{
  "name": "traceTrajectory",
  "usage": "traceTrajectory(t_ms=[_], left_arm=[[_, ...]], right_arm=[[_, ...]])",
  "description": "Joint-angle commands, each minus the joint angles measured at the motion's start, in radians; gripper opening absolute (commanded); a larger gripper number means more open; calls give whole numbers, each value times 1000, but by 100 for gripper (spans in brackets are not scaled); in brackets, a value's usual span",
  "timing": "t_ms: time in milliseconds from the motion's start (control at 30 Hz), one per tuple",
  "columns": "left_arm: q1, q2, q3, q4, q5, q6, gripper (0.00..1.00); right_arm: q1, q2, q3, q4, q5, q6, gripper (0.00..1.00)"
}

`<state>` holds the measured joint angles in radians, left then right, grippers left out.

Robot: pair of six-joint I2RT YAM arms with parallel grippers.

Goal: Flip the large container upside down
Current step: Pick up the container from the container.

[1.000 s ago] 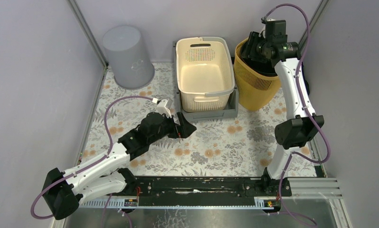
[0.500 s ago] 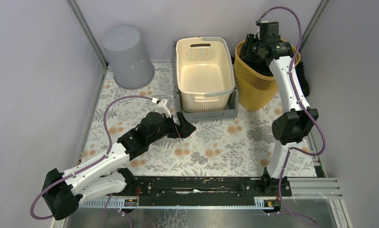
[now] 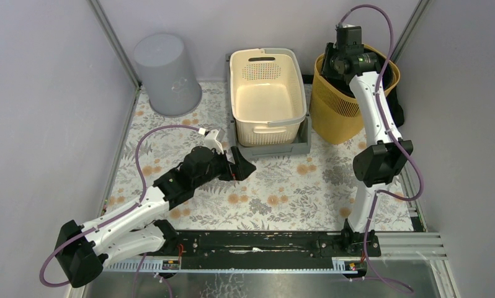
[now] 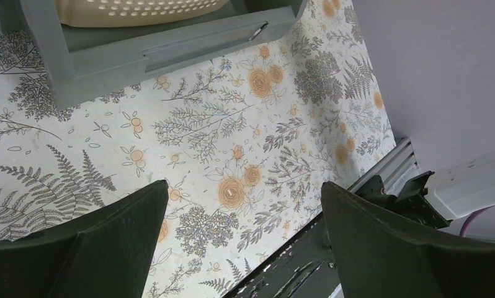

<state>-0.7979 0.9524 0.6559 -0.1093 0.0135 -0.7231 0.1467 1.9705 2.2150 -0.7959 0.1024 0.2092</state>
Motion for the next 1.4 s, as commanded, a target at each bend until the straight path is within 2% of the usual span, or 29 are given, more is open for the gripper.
traceTrajectory(t_ms=[0,133,433,800,1367], left_arm=[[-6,-1,22,16,-13,8,100],[-6,-1,16,20,-12,7,100],[-6,-18,1,21,-23,4,100],[-7,-20,1,22,-23,10,100],[-7,-33,-6,35,-16,5,100]], right_arm=[[2,52,25,-109,134,-45,37],[23,72,26,-128,164,-47,30],[43,87,6,-134,205,-62,0],[45,59,76,-142,204,-68,0],[55,-102,79,-51,214,-64,0]])
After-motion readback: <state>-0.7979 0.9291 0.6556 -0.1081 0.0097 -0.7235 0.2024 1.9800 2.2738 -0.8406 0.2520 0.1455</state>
